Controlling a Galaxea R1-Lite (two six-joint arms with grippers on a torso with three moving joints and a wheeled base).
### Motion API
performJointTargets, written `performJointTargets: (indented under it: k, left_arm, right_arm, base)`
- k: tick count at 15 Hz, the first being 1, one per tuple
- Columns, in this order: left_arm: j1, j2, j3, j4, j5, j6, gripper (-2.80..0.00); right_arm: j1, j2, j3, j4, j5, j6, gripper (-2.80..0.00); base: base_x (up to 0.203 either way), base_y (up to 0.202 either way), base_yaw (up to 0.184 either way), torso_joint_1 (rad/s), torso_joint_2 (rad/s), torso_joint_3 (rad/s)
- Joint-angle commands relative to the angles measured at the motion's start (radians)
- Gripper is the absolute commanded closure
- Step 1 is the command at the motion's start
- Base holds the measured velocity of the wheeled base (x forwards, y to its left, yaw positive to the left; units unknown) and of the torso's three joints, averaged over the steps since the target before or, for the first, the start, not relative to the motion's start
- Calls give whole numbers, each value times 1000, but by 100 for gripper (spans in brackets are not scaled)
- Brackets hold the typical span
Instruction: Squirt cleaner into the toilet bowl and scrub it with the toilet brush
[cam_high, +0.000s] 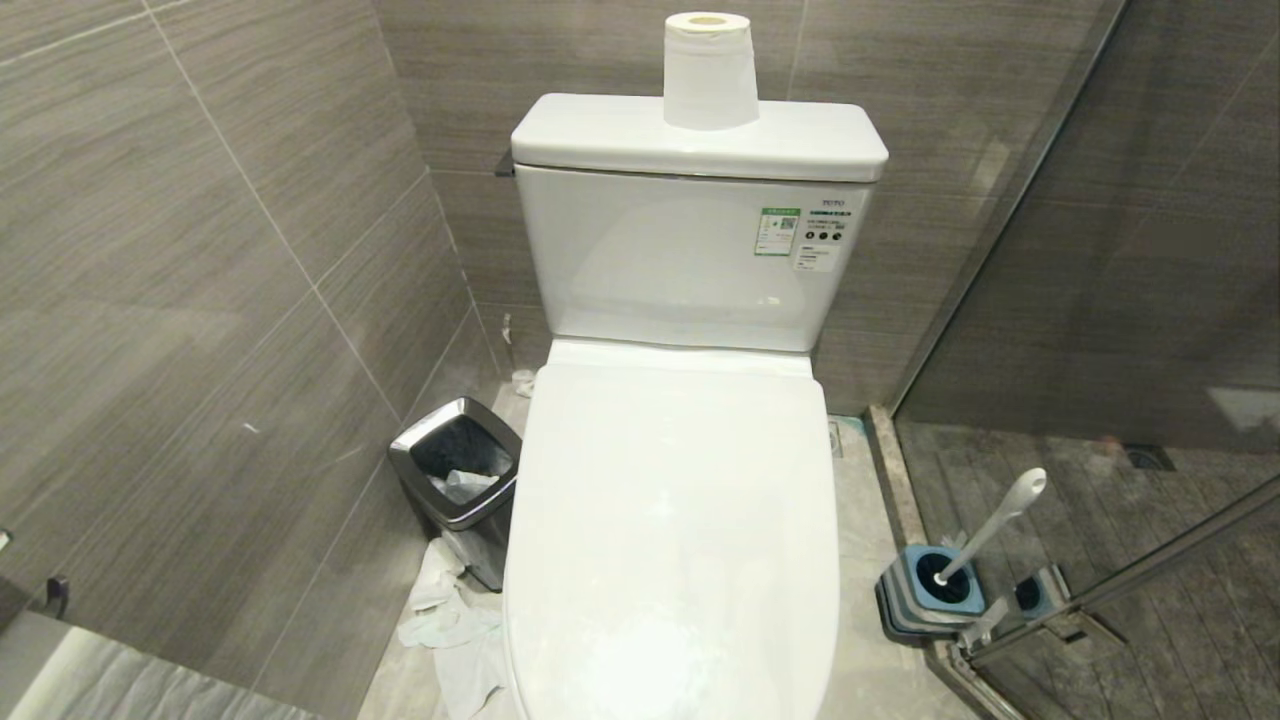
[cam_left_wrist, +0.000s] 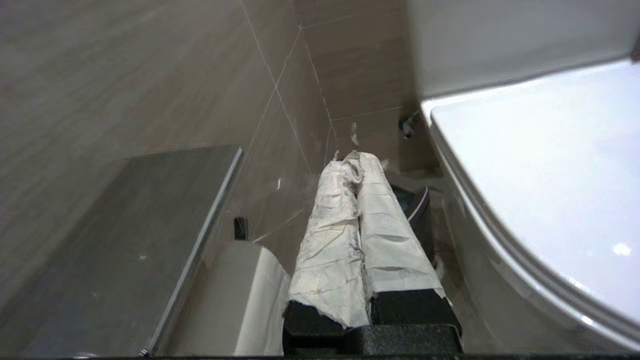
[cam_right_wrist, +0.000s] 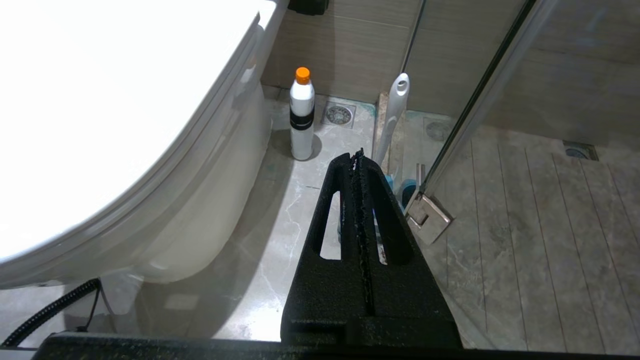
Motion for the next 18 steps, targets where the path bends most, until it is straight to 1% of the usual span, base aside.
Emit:
performJointTargets:
  k: [1,2,3,4,5,6,9,10,11,12,13,16,17,18]
  left_arm:
    - [1,-1,51,-7,0,20,0]
    - [1,-1,95,-30,-3,33,0]
    - [1,-1,140,-82,-7,43,0]
    - [1,-1,153,-109,-10,47,0]
    - [1,-1,149,-104,-13,58,0]
    - [1,-1,149,-78,-11,67,0]
    - [1,-1,149,89,0,126,0]
    - [0,-1,151,106,-8,126,0]
    - [0,-1,151,108,-14,115,0]
    - [1,-1,151,108,-30,87,0]
    - [0,-1,151,108,-33,45,0]
    - [1,-1,149,141,-28,-114,0]
    - [0,-1,149,142,-14,-137,0]
    - [1,0,148,142,-8,-132,0]
  right_arm:
    - [0,-1,12,-1,2,0,0]
    - [0,-1,12,-1,0,0,0]
    - [0,-1,12,-1,2,0,0]
    - [0,-1,12,-1,2,0,0]
    - [0,-1,12,-1,0,0,0]
    - [0,-1,12,-1,2,0,0]
    - [0,-1,12,-1,2,0,0]
    - [0,-1,12,-1,1,0,0]
    - [0,-1,12,-1,1,0,0]
    - [0,-1,12,-1,0,0,0]
    - [0,-1,12,-1,0,0,0]
    - [0,-1,12,-1,0,0,0]
    - [0,-1,12,-1,1,0,0]
    - [0,-1,12,-1,0,0,0]
  base:
    - [0,0,0,0,0,0]
    - [0,0,0,0,0,0]
    - [0,0,0,0,0,0]
    - [0,0,0,0,0,0]
    - [0,0,0,0,0,0]
    - [0,0,0,0,0,0]
    - [0,0,0,0,0,0]
    - [0,0,0,0,0,0]
    - [0,0,0,0,0,0]
    - [0,0,0,0,0,0]
    - [0,0,0,0,0,0]
    - [0,0,0,0,0,0]
    - [0,0,0,0,0,0]
    - [0,0,0,0,0,0]
